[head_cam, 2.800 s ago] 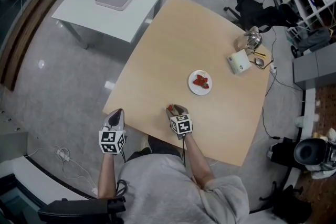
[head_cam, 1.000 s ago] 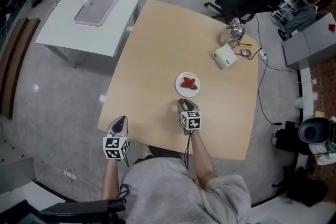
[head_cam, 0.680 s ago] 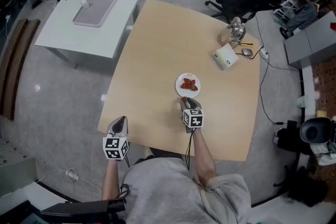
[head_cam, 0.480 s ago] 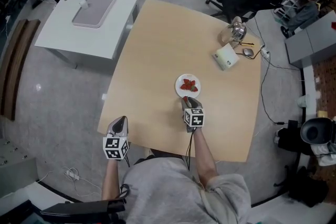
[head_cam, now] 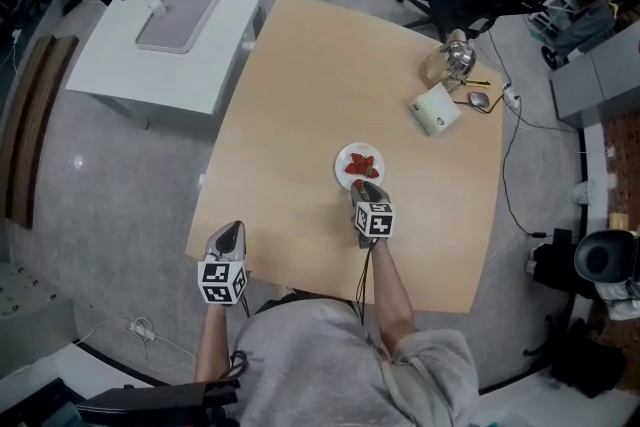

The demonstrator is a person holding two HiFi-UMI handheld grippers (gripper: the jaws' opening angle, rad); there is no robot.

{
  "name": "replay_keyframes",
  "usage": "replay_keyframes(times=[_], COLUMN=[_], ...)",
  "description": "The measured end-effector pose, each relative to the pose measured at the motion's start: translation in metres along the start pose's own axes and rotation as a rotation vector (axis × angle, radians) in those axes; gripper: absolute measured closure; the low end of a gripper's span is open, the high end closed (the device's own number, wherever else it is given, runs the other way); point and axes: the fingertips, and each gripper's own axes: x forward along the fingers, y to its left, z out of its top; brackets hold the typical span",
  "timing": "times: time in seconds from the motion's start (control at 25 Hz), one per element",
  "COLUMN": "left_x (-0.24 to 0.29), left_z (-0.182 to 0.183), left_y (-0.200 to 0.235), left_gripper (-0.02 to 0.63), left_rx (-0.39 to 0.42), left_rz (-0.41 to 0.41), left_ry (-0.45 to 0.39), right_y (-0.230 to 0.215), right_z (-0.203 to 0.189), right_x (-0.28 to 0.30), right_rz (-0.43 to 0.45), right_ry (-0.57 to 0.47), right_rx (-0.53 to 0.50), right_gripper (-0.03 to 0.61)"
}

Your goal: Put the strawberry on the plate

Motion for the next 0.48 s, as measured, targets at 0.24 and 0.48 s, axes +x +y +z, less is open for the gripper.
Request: replay_keyframes(times=[0.24,0.48], left_x=[0.007,0.011], left_z=[0.004,0.004], left_y=[0.003,0.003], left_gripper=[0.594,0.594], left_rx=[0.001,0.000], left_rz=[0.006,0.006], left_ry=[0.007,0.013], right_y=[-0.003,-0.004], right_z=[0.004,0.006], right_x=[0.009,0.013], right_rz=[0.002,0.008], right_ry=[0.001,-0.002], right_rx=[0.010,0.023], right_gripper=[0.436,0.434])
